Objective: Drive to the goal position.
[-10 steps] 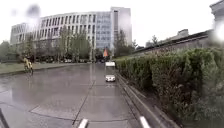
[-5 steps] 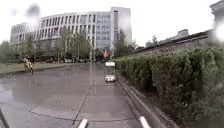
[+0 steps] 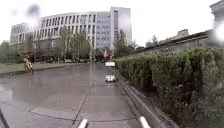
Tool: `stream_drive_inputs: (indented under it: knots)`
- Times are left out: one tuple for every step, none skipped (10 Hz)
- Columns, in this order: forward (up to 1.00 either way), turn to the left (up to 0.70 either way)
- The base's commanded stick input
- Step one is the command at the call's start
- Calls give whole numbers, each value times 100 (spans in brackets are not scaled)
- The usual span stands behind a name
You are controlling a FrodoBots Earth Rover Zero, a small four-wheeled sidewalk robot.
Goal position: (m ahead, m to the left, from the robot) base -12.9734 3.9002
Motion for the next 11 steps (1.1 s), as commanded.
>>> stream_drive_inputs:
  knots:
    - [6, 0]
    - [6, 0]
    - [6, 0]
    - [6, 0]
    - [6, 0]
    - [6, 0]
    - [6, 0]
    - [6, 0]
    - [6, 0]
    - [6, 0]
    - [6, 0]
